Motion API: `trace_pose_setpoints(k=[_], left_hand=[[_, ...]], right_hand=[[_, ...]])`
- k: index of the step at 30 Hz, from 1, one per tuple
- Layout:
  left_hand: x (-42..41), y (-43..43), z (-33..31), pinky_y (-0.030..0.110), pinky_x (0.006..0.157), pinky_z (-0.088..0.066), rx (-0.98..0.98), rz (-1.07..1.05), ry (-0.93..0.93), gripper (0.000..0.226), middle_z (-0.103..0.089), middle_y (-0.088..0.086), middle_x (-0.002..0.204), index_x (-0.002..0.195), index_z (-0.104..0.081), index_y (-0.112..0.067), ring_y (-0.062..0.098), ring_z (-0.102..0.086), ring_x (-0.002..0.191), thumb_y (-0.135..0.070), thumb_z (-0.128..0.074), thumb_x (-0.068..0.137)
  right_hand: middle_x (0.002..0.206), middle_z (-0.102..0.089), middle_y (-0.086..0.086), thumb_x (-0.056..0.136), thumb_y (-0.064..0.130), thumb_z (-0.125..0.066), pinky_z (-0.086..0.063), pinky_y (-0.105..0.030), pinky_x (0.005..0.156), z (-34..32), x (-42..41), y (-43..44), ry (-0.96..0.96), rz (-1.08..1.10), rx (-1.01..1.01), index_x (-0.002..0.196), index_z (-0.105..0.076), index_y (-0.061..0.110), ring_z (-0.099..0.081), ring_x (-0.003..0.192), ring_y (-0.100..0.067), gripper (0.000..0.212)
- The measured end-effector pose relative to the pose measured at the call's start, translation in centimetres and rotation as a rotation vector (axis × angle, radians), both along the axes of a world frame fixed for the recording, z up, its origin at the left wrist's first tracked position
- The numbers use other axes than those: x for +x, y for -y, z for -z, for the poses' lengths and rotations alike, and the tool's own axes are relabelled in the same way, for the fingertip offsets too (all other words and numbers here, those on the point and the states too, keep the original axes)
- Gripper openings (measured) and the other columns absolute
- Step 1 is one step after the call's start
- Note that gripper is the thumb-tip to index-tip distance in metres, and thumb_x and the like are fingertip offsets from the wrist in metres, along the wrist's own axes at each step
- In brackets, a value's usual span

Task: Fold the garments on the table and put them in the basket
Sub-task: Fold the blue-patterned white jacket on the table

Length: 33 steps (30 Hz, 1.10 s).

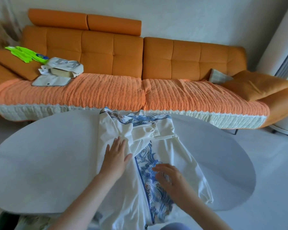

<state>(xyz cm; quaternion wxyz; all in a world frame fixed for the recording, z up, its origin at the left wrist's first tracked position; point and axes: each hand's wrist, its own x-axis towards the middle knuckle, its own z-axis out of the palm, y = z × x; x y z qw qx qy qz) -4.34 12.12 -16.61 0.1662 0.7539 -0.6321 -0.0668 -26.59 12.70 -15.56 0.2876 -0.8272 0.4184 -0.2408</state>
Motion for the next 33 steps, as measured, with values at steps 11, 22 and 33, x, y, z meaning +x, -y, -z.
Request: trace_pose_setpoints(k=[11, 22, 33], left_hand=[[-0.8, 4.8, 5.4, 0.036, 0.114, 0.012, 0.035, -0.035, 0.083, 0.104, 0.014, -0.006, 0.155, 0.146, 0.014, -0.025, 0.006, 0.023, 0.135, -0.073, 0.038, 0.057], [0.1, 11.6, -0.5, 0.035, 0.089, -0.039, -0.120, -0.018, 0.094, 0.033, -0.056, 0.004, 0.117, 0.117, -0.058, -0.010, 0.025, -0.050, 0.111, -0.025, -0.034, 0.099], [-10.6, 19.1, -1.2, 0.031, 0.076, -0.042, -0.105, 0.067, -0.181, 0.031, -0.060, 0.007, 0.109, 0.110, -0.057, -0.009, 0.025, -0.058, 0.099, -0.034, -0.052, 0.092]], right_hand=[[0.088, -0.055, -0.016, 0.073, 0.057, -0.059, -0.041, -0.029, 0.067, 1.8, -4.5, 18.8, -0.085, 0.558, 0.350, 0.093, -0.057, 0.008, -0.055, 0.071, -0.021, 0.053], [0.065, -0.057, -0.011, 0.081, 0.056, -0.060, -0.047, -0.024, 0.052, 0.0, -3.4, 18.9, -0.426, 0.436, 0.430, 0.066, -0.056, 0.005, -0.059, 0.058, -0.024, 0.054], [0.075, -0.069, -0.013, 0.076, 0.025, -0.075, -0.038, -0.022, 0.041, 1.0, -7.1, 14.3, -0.206, 0.348, 0.469, 0.082, -0.064, 0.009, -0.057, 0.054, -0.020, 0.021]])
